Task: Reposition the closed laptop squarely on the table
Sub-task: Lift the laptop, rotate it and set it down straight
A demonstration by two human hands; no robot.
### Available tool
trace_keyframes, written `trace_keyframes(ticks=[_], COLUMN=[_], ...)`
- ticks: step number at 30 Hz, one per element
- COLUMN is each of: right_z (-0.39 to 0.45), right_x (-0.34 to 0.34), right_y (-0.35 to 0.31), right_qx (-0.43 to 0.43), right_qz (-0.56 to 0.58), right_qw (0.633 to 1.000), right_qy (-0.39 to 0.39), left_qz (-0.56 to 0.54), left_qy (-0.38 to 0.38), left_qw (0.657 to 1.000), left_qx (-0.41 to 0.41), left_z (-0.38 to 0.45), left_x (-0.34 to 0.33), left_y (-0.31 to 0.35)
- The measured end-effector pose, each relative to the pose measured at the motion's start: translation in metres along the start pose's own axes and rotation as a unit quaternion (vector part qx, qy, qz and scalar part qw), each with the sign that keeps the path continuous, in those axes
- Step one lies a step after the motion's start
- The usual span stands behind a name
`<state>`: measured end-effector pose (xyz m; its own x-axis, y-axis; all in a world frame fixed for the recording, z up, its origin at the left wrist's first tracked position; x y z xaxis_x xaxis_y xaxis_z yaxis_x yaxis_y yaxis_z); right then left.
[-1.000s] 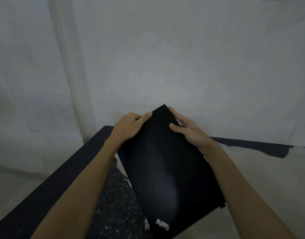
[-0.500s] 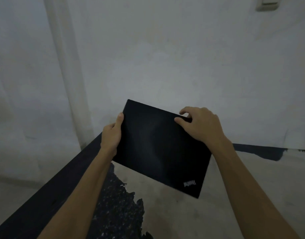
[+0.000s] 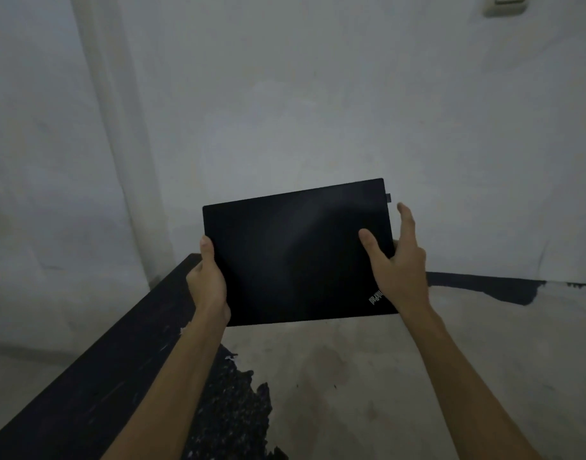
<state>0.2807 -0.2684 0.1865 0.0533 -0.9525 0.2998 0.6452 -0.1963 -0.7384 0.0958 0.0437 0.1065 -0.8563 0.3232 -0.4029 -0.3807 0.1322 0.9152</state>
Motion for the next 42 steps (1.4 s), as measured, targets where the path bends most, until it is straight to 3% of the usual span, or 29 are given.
trace_keyframes(ticks=[4, 8, 13, 20, 37, 42], right_z=[-0.01, -0.02, -0.03, -0.031, 0.01, 0.015], right_x=[0.002, 0.016, 0.036, 0.052, 0.038, 0.032], right_y=[0.017, 0.044, 0.092, 0.172, 0.263, 0.273], right_qx=[0.014, 0.007, -0.04, -0.129, -0.189, -0.198], right_qz=[0.026, 0.049, 0.045, 0.005, -0.11, -0.115], right_qw=[1.0, 0.999, 0.998, 0.992, 0.976, 0.973], right_qy=[-0.01, 0.005, 0.009, 0.014, 0.008, -0.032], left_qz=[0.016, 0.079, 0.18, 0.241, 0.308, 0.351], left_qy=[-0.021, -0.081, -0.166, -0.245, -0.238, -0.243], left_qw=[1.0, 0.991, 0.964, 0.931, 0.91, 0.892], left_qx=[-0.008, -0.066, -0.103, -0.12, -0.143, -0.146], left_z=[-0.012, -0.02, -0.03, -0.036, 0.003, 0.011], left_x=[-0.006, -0.02, -0.049, -0.086, -0.147, -0.148], left_y=[-0.015, -0.027, -0.067, -0.113, -0.16, -0.169])
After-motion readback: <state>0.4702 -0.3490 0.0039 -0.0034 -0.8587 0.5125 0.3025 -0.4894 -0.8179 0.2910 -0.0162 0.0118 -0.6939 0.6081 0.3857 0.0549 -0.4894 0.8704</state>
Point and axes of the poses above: each hand's wrist, its own z-axis towards the middle knuckle, its own x-axis out of the back of the hand, y = z × x, the point moved 9 cm from there along z, towards the middle knuckle, and after that the axes turned 3 degrees about -z, right-handed, at the moved point
